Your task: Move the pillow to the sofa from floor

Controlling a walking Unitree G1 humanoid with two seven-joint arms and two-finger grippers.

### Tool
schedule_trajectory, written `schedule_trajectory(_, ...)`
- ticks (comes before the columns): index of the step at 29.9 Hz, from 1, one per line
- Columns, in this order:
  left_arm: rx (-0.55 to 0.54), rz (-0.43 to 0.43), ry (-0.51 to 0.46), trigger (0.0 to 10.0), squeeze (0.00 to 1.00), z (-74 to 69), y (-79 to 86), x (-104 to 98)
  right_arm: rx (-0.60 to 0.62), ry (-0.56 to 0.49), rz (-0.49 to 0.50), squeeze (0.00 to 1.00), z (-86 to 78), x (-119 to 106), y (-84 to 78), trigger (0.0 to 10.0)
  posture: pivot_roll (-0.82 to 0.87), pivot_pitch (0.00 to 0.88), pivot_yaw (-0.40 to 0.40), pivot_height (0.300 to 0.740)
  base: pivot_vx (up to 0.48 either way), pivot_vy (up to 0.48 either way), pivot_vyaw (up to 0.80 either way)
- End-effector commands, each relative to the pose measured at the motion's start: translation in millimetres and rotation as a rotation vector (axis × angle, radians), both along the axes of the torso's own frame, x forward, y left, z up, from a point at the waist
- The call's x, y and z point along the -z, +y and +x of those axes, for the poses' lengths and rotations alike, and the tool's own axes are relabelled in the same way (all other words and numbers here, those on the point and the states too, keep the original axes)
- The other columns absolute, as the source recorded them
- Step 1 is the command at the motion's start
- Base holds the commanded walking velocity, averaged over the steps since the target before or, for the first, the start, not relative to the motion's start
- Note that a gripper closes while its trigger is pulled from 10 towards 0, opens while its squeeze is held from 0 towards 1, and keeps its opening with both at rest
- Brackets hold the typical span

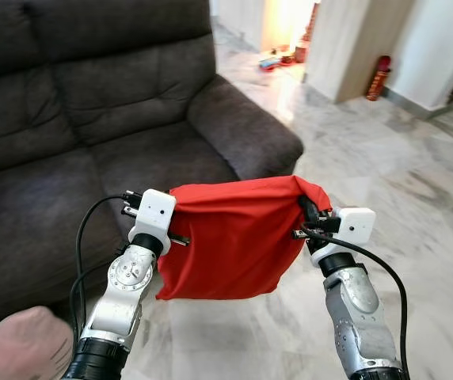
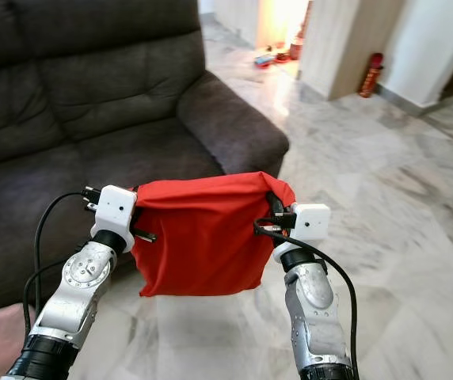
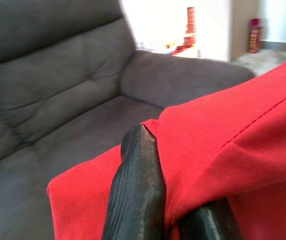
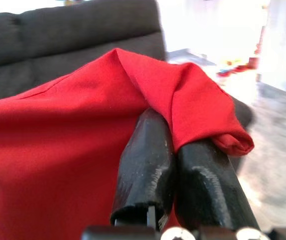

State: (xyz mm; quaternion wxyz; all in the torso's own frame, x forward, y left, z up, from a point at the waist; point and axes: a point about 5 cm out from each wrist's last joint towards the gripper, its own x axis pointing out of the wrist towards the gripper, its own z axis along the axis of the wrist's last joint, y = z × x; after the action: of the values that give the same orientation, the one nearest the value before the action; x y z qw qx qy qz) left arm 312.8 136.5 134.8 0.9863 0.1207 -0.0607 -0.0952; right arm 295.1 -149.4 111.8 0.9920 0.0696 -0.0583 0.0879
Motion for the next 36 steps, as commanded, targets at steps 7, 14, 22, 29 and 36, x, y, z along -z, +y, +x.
schedule_trajectory(7,-0.028,-0.034,-0.132,10.0,0.0,0.4,4.7,-22.5,-0.013,-0.027,-0.008,0.0,-0.9,-5.8,-5.2,10.0,0.01,0.0,-0.036,0.74,0.0,0.0,0.55)
schedule_trajectory(14,-0.032,-0.039,-0.134,10.0,0.0,0.4,3.8,-22.3,-0.023,-0.031,-0.027,0.0,-0.2,-6.7,-5.5,10.0,0.0,0.0,-0.042,0.74,0.0,-0.247,0.55)
schedule_trajectory(22,-0.037,-0.042,-0.135,10.0,0.0,0.9,3.8,-22.8,-0.03,-0.024,-0.032,0.0,0.6,-7.4,-7.6,10.0,0.0,0.0,-0.052,0.74,0.0,-0.299,0.0)
schedule_trajectory(29,-0.041,-0.043,-0.138,10.0,0.0,1.8,3.9,-23.7,-0.04,-0.027,-0.036,0.0,0.7,-8.4,-6.5,10.0,0.0,0.0,-0.057,0.74,0.0,-0.351,0.69)
schedule_trajectory(36,-0.046,-0.045,-0.139,10.0,0.0,2.4,4.1,-23.9,-0.038,-0.032,-0.03,0.0,2.0,-10.8,-7.7,10.0,0.0,0.003,-0.061,0.74,0.0,-0.355,0.0)
